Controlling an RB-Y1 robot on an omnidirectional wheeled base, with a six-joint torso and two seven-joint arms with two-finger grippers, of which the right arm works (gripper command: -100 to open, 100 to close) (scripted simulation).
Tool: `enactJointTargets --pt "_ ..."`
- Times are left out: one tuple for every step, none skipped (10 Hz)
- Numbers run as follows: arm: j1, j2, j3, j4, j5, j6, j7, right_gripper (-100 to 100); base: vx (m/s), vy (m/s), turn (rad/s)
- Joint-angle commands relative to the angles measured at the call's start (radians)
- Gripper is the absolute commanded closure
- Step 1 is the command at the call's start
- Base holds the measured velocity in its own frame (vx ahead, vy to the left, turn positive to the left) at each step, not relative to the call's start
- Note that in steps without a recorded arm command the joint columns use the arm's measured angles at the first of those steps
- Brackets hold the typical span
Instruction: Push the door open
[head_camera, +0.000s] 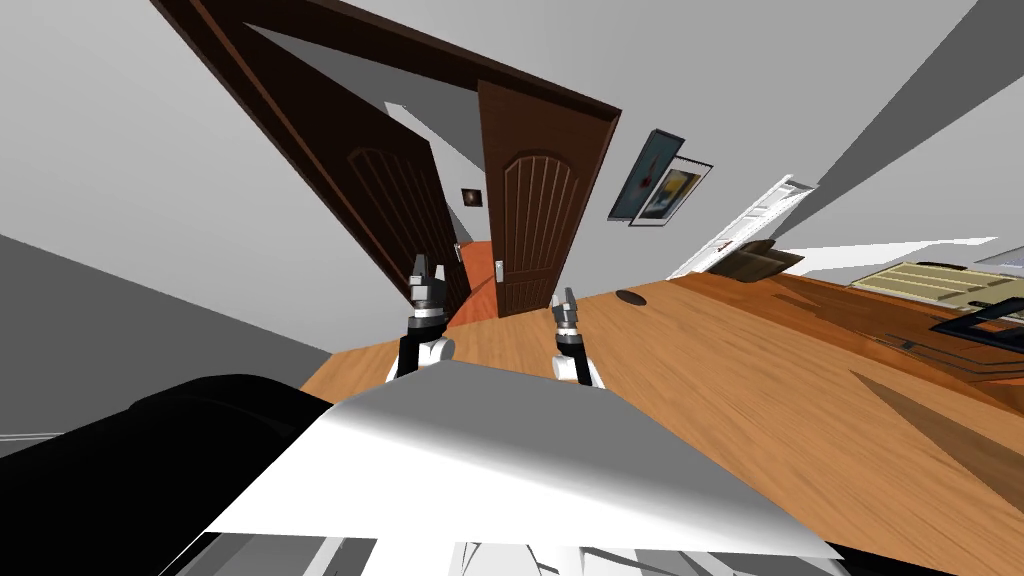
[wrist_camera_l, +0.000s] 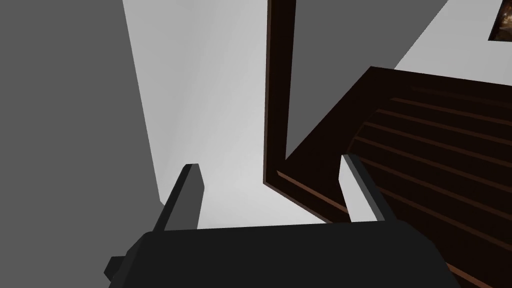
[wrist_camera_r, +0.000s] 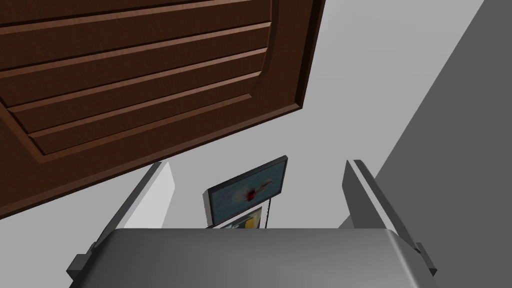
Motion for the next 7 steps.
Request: enactJointTargets --pt "-0.026 -0.003 0.038 0.040 0.001 0.015 -0.009 -100 0.150 0.099 -0.146" --pt "-0.039 -0.004 0.051 0.059 0.000 0.019 -0.013 -100 0.139 0.093 -0.101" --pt "-0.065 -0.007 0.075 0.096 -0.001 0.027 -0.020 -100 0.124 0.097 -0.183" --pt "-0.079 -0.008 0.088 0.116 -0.001 0.031 -0.024 -100 0.127 0.095 -0.150" --pt "-0.079 -0.008 0.088 0.116 -0.001 0.031 -0.024 -100 0.081 0.062 -0.016" --pt "-0.092 -0.009 0.101 0.135 -0.002 0.035 -0.027 -100 0.059 0.034 -0.049" --pt "-0.119 -0.011 0.126 0.174 -0.002 0.043 -0.035 -100 0.084 0.062 -0.152"
